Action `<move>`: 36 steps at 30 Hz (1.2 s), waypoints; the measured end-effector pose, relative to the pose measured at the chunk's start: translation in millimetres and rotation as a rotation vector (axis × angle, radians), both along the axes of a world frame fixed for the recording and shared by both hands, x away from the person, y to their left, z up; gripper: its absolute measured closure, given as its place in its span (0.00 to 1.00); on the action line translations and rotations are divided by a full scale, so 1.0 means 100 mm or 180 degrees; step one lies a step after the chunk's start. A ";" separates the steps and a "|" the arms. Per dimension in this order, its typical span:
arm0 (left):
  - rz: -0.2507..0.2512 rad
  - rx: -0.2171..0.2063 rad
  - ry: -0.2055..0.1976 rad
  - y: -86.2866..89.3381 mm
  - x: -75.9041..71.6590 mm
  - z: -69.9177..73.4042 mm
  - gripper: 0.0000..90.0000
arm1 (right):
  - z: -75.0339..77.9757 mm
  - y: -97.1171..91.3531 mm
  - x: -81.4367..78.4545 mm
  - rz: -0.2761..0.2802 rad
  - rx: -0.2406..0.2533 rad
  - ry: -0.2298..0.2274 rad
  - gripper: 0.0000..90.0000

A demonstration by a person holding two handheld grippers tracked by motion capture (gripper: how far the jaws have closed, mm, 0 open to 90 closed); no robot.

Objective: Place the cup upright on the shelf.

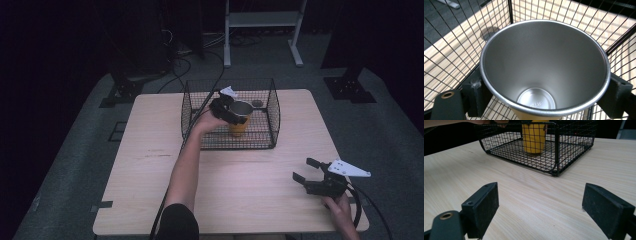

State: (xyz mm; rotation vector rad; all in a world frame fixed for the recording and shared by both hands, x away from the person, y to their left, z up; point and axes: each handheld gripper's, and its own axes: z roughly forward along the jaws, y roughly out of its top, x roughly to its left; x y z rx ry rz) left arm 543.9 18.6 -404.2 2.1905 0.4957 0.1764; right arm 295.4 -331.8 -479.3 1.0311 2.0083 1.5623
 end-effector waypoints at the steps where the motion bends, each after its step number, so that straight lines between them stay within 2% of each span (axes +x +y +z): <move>1: -0.0002 0.0009 0.0003 0.00 0.00 0.00 0.16 | 0.00 0.00 0.00 0.0001 0.0001 0.0000 0.14; 11: 0.0005 0.0123 -0.0024 0.03 0.00 0.00 0.16 | 0.00 0.00 0.00 0.0008 -0.0006 -0.0011 0.14; 25: -0.0016 0.0179 -0.0038 0.04 -0.01 0.00 0.15 | 0.00 0.00 0.00 0.0002 -0.0002 -0.0011 0.14; 32: 0.0011 0.0211 -0.0037 0.04 -0.01 -0.01 0.09 | 0.00 0.00 0.00 0.0004 -0.0005 -0.0013 0.14; 36: 0.0036 0.0178 -0.0069 0.04 -0.02 0.02 0.06 | 0.00 0.00 0.00 0.0004 -0.0006 -0.0013 0.14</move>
